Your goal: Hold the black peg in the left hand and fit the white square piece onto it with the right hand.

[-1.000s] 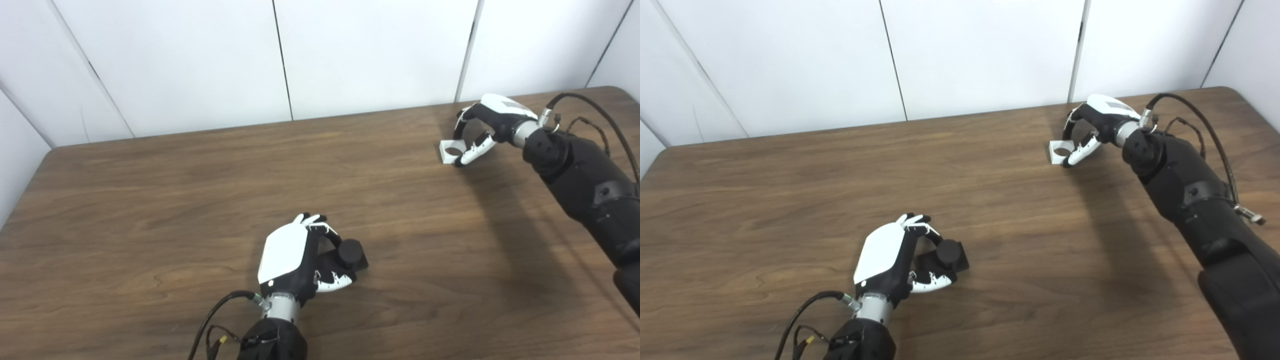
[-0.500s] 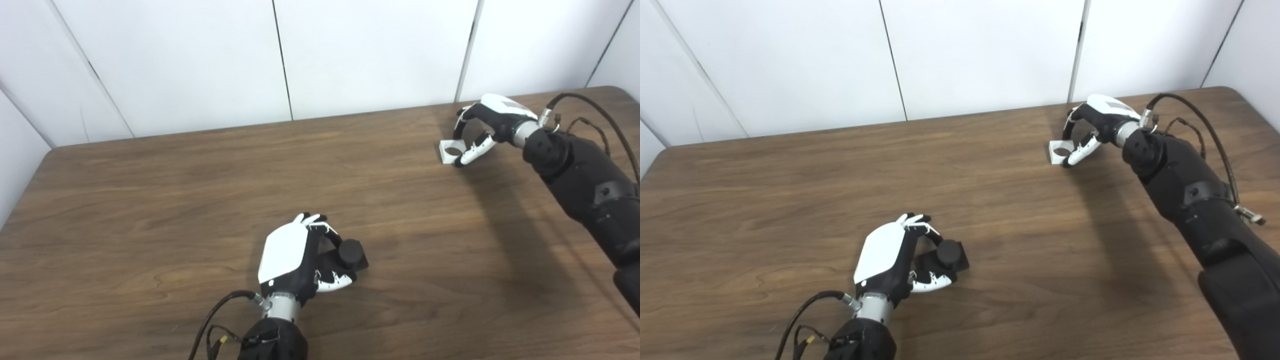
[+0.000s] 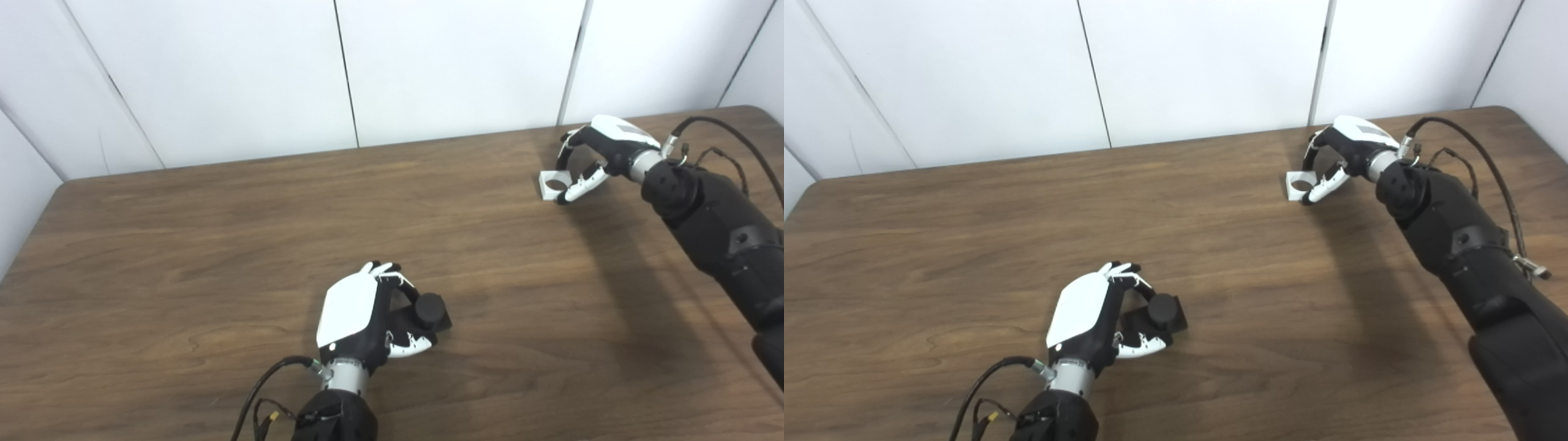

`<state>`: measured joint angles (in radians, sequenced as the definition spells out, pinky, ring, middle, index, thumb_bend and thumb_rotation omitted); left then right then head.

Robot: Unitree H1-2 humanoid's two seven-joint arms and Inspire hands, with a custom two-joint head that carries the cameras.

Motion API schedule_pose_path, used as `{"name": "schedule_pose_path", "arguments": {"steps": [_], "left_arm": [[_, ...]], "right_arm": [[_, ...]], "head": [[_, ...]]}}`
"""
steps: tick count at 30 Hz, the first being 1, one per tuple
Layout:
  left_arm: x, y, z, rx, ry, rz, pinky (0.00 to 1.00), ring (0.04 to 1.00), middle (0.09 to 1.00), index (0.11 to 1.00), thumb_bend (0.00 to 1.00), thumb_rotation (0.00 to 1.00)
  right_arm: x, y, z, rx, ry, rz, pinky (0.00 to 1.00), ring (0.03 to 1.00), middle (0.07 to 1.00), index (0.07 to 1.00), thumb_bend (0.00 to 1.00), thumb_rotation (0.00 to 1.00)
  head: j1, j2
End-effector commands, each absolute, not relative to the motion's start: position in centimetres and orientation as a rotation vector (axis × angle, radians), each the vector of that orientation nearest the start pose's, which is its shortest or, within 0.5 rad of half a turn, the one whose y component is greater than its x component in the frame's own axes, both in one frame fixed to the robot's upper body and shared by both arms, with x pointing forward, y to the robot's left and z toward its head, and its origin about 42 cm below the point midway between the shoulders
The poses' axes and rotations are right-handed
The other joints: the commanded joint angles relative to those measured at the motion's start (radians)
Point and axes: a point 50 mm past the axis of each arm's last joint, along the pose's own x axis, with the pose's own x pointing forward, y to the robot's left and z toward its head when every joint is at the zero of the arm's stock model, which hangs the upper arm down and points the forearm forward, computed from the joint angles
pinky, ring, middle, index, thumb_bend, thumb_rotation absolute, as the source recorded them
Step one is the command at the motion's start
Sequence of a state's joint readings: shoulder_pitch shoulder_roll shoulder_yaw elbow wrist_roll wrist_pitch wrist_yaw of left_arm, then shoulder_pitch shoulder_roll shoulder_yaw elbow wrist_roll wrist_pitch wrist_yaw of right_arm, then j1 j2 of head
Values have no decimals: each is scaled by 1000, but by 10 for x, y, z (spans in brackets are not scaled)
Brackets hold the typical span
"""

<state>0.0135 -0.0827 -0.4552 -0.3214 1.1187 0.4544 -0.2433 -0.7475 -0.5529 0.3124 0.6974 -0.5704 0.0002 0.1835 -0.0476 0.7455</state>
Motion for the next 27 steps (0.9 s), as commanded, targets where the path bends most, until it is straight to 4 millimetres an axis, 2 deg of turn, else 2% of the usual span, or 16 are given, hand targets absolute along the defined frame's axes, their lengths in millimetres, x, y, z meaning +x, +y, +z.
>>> {"name": "schedule_pose_path", "arguments": {"steps": [1, 8, 11, 17, 24, 27], "left_arm": [[248, 81, 156, 949, 47, -268, 827, 937, 865, 490, 501, 76], [249, 82, 156, 938, 51, -271, 834, 943, 867, 490, 501, 75], [249, 82, 155, 936, 53, -268, 833, 941, 865, 489, 501, 75], [250, 82, 154, 943, 57, -272, 820, 944, 868, 490, 501, 75], [250, 82, 154, 929, 63, -271, 837, 953, 874, 489, 502, 75], [250, 83, 154, 935, 60, -270, 813, 948, 873, 489, 502, 75]], "right_arm": [[504, -355, 239, -1263, 45, 167, 857, 949, 876, 488, 524, 138], [499, -356, 239, -1236, 36, 163, 894, 956, 876, 489, 524, 138], [496, -358, 245, -1214, 13, 165, 911, 953, 885, 489, 524, 137], [489, -355, 255, -1197, -20, 174, 850, 946, 887, 490, 524, 137], [475, -351, 269, -1201, -87, 196, 888, 959, 885, 490, 524, 137], [467, -349, 275, -1206, -127, 215, 903, 964, 884, 489, 524, 137]], "head": [[-1, 0], [-4, -2], [-4, -2], [-7, -7], [-8, -11], [-8, -11]]}}
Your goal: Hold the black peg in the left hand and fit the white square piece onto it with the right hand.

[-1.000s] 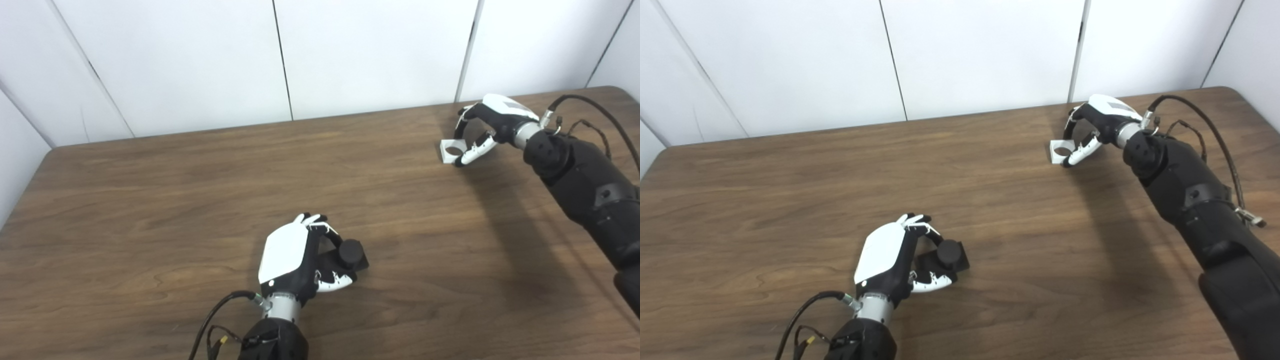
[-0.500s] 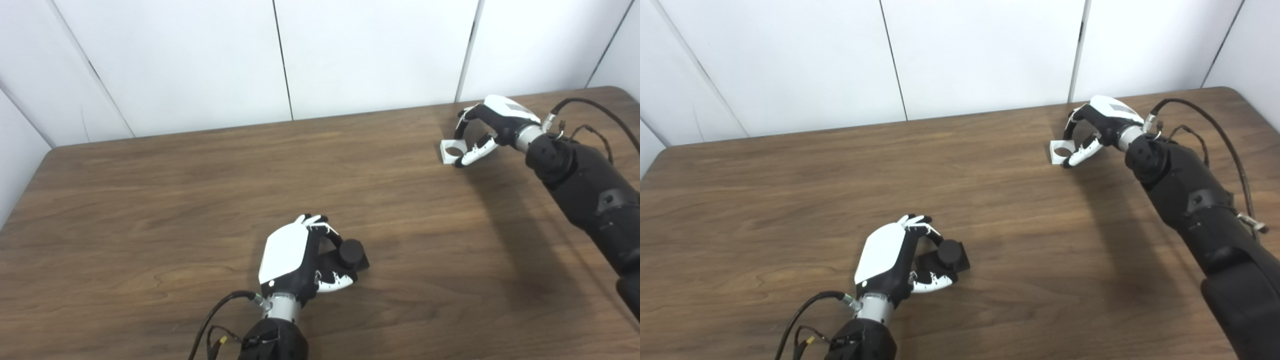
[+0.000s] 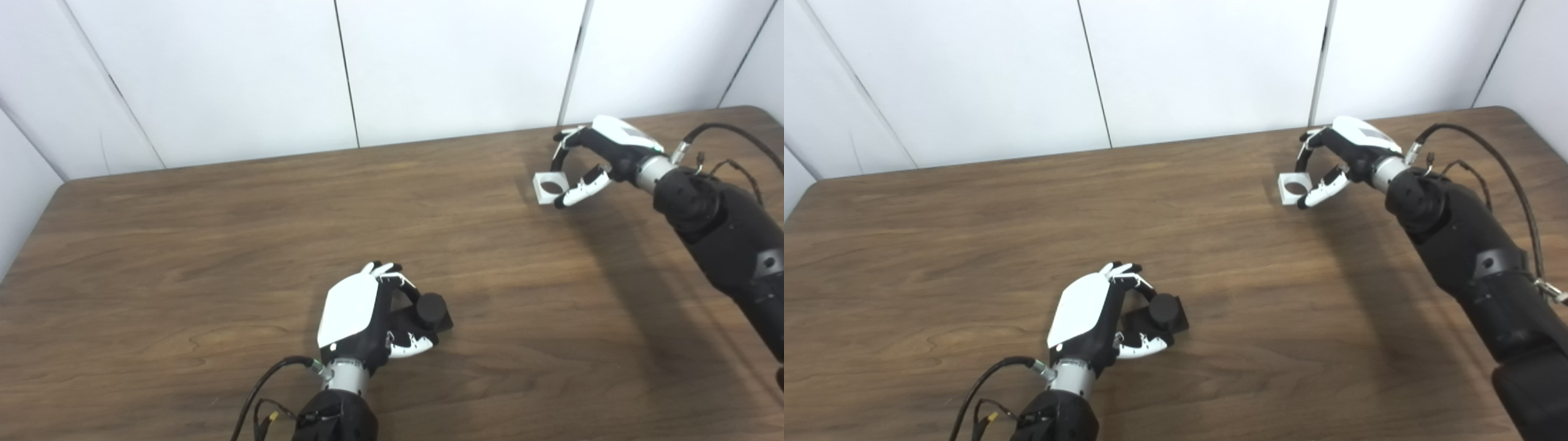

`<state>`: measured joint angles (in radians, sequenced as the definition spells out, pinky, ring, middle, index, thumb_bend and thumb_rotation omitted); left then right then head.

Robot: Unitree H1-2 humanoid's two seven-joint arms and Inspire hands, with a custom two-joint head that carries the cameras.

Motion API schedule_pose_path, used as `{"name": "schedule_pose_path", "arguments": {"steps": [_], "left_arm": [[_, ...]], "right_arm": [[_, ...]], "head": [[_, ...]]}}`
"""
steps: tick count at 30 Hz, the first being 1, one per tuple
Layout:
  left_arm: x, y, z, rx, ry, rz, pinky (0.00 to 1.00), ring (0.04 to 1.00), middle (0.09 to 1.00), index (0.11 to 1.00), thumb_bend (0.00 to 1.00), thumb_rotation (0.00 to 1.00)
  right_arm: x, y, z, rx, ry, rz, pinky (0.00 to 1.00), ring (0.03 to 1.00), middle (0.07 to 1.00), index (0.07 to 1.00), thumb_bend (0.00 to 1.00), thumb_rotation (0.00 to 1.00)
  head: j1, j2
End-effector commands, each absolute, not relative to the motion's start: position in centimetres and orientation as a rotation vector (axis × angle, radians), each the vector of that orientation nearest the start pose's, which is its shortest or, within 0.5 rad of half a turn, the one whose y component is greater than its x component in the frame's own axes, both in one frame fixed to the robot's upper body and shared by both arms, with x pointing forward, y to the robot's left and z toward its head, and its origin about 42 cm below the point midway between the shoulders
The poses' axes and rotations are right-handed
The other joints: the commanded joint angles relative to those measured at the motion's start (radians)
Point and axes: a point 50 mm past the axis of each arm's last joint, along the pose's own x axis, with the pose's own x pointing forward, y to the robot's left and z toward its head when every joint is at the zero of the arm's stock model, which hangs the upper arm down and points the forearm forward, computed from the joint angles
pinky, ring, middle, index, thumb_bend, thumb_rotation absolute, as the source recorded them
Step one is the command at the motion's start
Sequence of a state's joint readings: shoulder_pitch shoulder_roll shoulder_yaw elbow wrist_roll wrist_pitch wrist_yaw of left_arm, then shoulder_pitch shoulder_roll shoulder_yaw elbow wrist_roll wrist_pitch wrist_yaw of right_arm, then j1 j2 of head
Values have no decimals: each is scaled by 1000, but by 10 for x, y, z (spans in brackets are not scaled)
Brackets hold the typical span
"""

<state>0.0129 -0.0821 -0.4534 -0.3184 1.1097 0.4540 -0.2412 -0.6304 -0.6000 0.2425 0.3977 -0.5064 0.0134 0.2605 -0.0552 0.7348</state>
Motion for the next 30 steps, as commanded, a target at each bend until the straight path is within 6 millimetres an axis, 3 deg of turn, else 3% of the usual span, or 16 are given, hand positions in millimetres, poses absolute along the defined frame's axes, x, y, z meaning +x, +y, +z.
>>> {"name": "schedule_pose_path", "arguments": {"steps": [1, 7, 16, 30], "left_arm": [[250, 83, 154, 938, 59, -270, 824, 946, 871, 489, 502, 75], [252, 83, 153, 945, 61, -275, 831, 950, 871, 490, 501, 76], [254, 82, 152, 946, 62, -281, 832, 952, 870, 489, 500, 75], [258, 80, 151, 951, 60, -276, 819, 955, 870, 488, 501, 74]], "right_arm": [[464, -348, 277, -1206, -141, 222, 913, 966, 884, 489, 524, 137], [442, -330, 290, -1200, -207, 262, 932, 970, 885, 489, 524, 137], [411, -298, 311, -1231, -297, 346, 882, 970, 887, 489, 525, 138], [364, -249, 325, -1181, -412, 535, 847, 987, 885, 488, 525, 140]], "head": [[0, 0], [-5, -2], [-9, -3], [-4, -2]]}}
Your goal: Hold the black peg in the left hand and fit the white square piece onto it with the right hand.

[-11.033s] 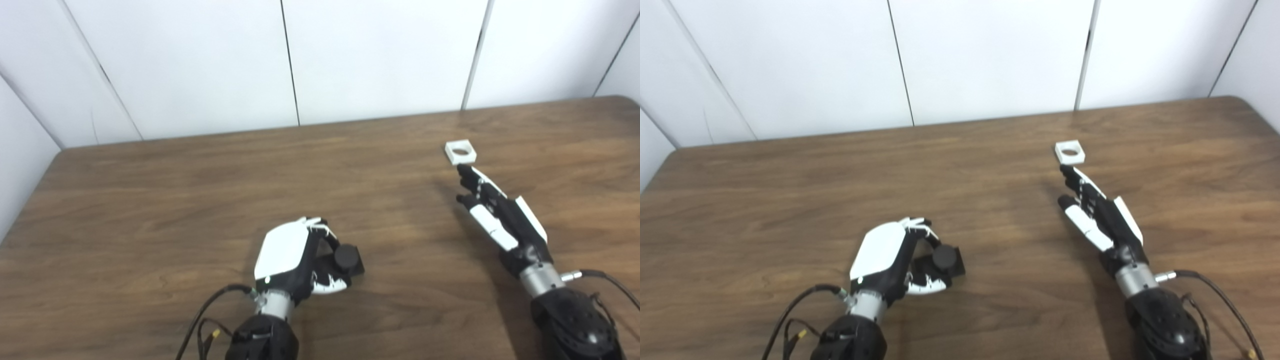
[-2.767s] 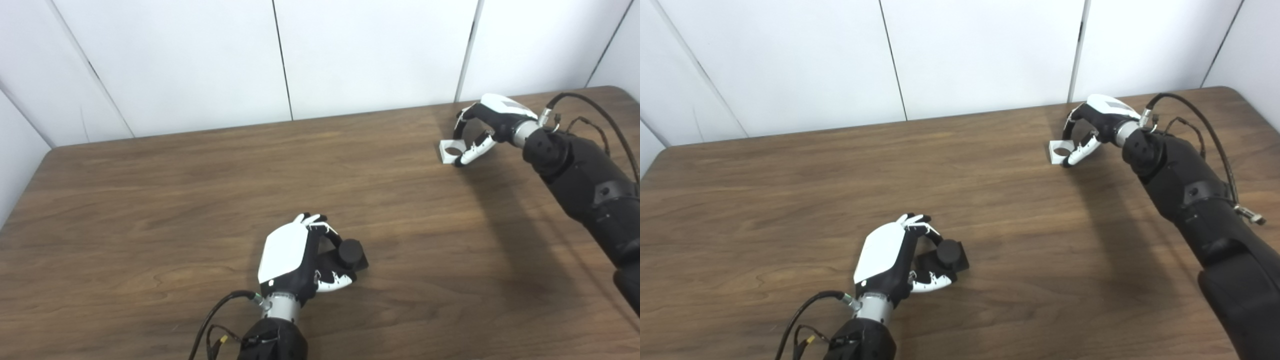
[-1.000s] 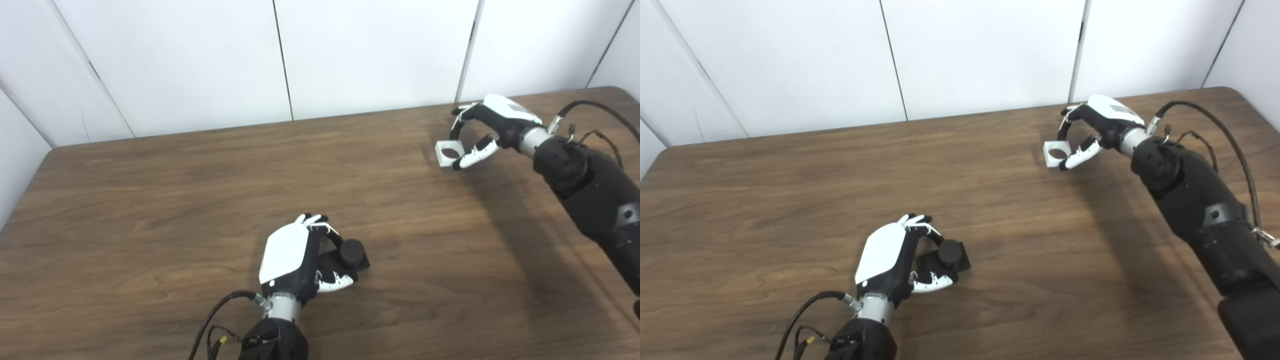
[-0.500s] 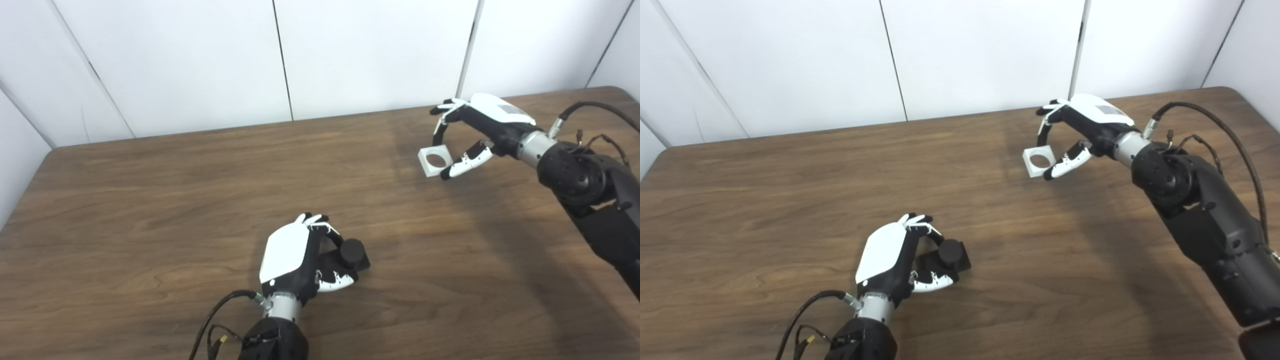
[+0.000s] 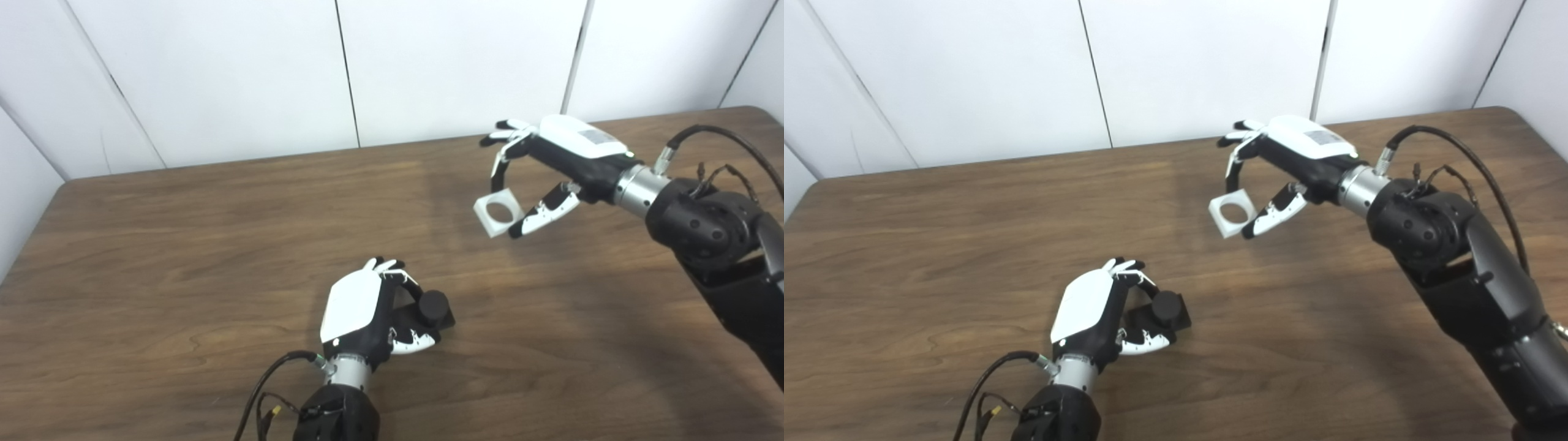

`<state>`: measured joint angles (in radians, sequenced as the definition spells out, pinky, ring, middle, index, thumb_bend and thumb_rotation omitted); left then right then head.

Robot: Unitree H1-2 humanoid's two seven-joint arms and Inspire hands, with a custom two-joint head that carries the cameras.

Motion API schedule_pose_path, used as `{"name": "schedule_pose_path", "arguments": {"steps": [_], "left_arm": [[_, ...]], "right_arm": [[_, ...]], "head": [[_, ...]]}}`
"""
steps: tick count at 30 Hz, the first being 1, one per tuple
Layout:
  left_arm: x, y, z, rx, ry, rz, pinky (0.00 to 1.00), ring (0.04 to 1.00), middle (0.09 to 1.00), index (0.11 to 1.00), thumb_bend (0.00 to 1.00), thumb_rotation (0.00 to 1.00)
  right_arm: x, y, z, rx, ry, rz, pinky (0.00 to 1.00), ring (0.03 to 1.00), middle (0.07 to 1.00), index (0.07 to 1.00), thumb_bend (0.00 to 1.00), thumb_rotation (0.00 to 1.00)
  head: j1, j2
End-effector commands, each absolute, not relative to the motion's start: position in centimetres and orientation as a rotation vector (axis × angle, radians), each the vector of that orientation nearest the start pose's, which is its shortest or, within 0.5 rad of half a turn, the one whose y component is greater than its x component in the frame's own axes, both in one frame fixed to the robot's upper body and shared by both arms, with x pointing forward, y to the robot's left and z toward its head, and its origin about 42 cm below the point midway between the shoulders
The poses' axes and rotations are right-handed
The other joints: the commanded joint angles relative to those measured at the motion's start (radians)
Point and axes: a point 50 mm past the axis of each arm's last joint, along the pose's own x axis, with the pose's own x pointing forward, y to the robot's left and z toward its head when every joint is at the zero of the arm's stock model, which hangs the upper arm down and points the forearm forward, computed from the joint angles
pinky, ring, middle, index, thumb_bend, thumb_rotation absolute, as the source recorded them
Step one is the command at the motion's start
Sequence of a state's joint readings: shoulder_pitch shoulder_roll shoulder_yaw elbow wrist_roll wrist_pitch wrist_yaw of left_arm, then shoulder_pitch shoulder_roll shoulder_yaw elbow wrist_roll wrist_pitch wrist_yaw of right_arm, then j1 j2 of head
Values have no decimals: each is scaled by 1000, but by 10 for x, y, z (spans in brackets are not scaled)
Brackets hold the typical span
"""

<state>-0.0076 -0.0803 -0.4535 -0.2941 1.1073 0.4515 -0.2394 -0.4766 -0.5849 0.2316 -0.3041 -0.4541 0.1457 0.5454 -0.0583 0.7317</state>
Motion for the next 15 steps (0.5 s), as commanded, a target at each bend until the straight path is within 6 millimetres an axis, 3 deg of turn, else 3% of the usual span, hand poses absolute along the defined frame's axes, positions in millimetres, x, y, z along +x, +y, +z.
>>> {"name": "schedule_pose_path", "arguments": {"steps": [1, 15], "left_arm": [[257, 80, 151, 949, 62, -277, 821, 956, 871, 488, 501, 74], [258, 77, 152, 954, 60, -282, 804, 953, 871, 490, 500, 76]], "right_arm": [[362, -247, 325, -1181, -409, 543, 838, 981, 880, 488, 525, 140], [332, -223, 326, -1172, -452, 667, 859, 991, 878, 488, 525, 139]], "head": [[0, 1], [-1, 7]]}}
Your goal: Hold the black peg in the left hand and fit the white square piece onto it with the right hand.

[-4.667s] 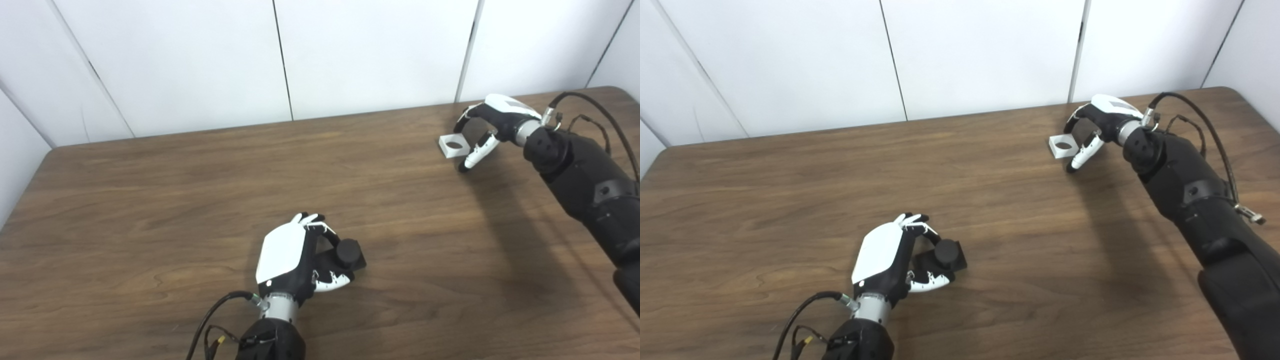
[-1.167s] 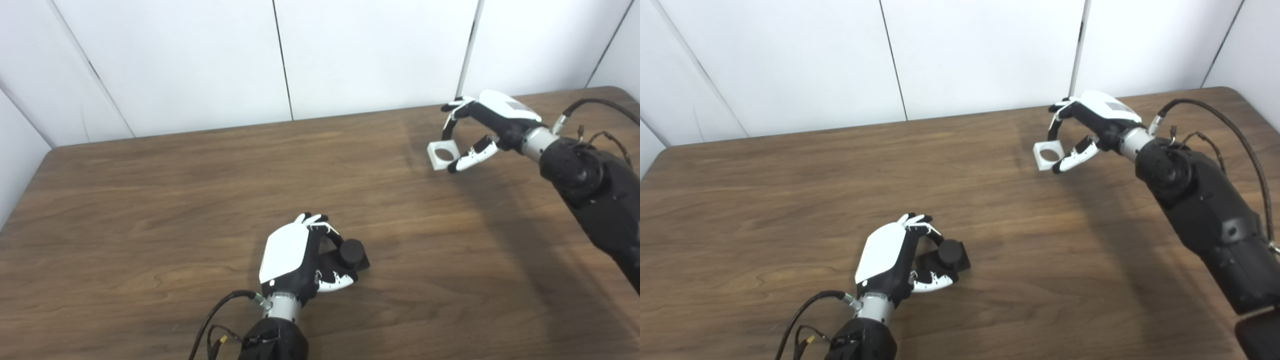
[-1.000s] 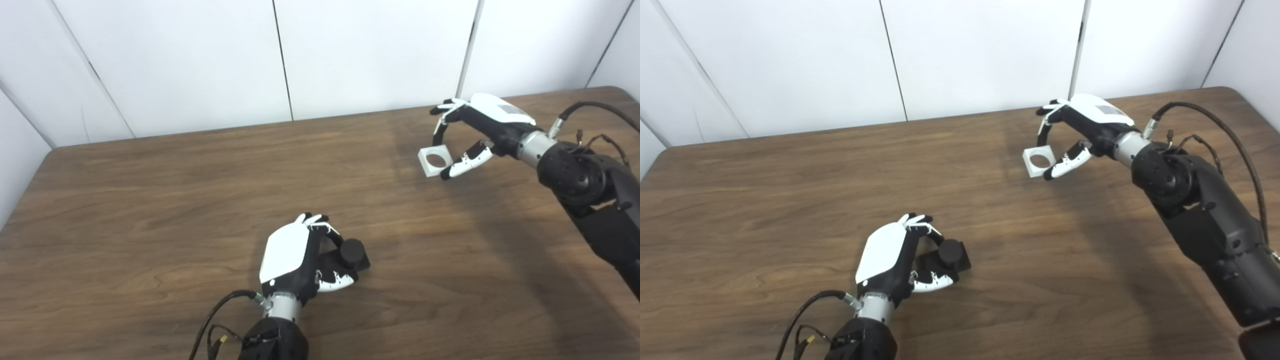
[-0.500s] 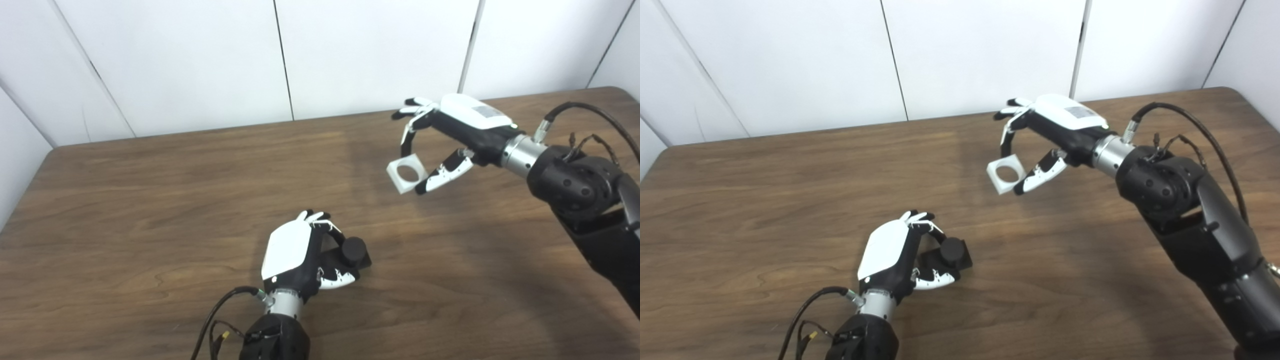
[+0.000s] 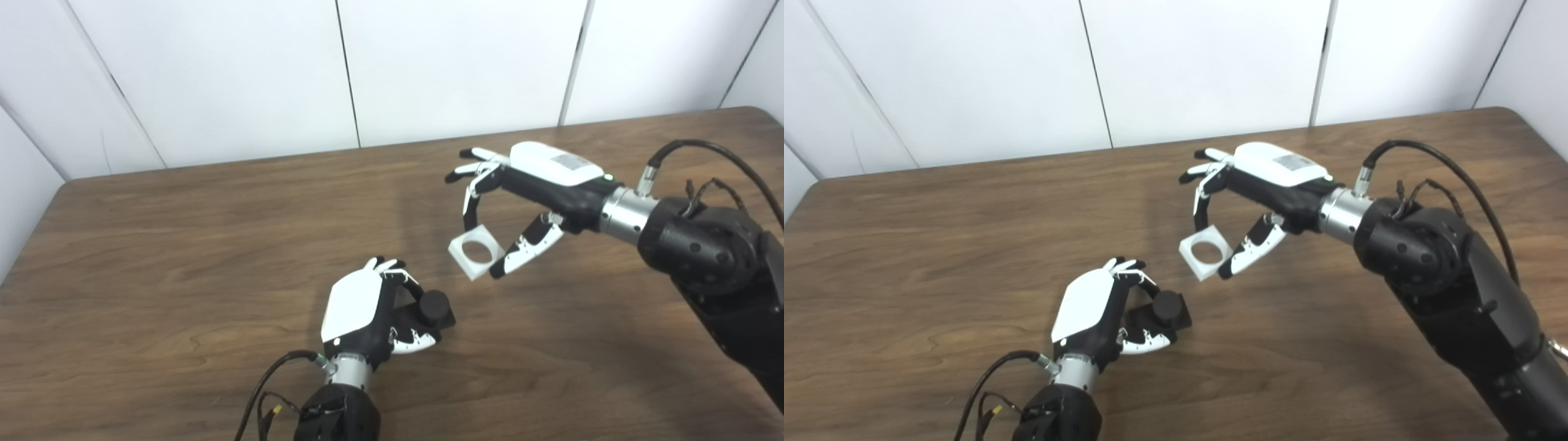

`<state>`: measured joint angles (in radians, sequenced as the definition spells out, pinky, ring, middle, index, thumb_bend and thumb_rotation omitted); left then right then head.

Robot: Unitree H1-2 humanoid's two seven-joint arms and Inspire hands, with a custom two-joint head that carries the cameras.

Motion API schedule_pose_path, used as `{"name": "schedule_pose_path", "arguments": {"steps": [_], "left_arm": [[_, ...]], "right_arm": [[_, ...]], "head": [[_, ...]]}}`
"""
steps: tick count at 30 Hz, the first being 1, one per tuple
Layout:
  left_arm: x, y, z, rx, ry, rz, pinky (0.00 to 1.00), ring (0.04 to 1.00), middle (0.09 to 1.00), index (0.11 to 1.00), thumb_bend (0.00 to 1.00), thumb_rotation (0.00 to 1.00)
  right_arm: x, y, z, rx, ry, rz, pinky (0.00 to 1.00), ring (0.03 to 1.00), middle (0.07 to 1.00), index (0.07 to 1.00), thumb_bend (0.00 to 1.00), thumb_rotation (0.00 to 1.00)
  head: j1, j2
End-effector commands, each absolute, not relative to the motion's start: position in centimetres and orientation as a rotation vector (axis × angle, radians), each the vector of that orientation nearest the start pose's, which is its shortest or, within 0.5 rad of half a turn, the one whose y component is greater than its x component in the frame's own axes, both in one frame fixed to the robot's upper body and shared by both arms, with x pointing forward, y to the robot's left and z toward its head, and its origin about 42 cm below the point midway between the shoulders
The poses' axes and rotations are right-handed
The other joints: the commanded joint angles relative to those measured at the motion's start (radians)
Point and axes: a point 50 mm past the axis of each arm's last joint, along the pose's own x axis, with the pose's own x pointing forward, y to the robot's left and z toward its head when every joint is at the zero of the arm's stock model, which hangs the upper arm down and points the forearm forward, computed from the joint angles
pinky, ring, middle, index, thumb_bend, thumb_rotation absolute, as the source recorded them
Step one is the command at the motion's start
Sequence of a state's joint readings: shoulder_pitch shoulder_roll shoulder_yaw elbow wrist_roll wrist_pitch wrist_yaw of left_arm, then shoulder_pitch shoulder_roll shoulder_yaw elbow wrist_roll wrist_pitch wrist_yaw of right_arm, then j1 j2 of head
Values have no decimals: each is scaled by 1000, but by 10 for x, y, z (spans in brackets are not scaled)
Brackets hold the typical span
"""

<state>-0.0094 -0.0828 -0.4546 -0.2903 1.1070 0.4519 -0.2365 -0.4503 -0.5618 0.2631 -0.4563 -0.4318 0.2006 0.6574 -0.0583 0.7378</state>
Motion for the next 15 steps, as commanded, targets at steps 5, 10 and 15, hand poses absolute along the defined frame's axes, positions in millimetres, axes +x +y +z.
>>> {"name": "schedule_pose_path", "arguments": {"steps": [5, 10, 15], "left_arm": [[258, 77, 153, 955, 61, -287, 821, 959, 879, 491, 500, 77], [259, 77, 153, 943, 60, -279, 818, 959, 879, 490, 501, 76], [259, 77, 153, 938, 60, -283, 815, 962, 879, 490, 501, 75]], "right_arm": [[331, -216, 318, -1168, -461, 695, 856, 981, 881, 488, 525, 141], [330, -208, 309, -1147, -456, 719, 869, 985, 887, 488, 525, 142], [328, -203, 303, -1131, -448, 727, 882, 992, 893, 489, 525, 142]], "head": [[-1, 3], [-1, 4], [2, 4]]}}
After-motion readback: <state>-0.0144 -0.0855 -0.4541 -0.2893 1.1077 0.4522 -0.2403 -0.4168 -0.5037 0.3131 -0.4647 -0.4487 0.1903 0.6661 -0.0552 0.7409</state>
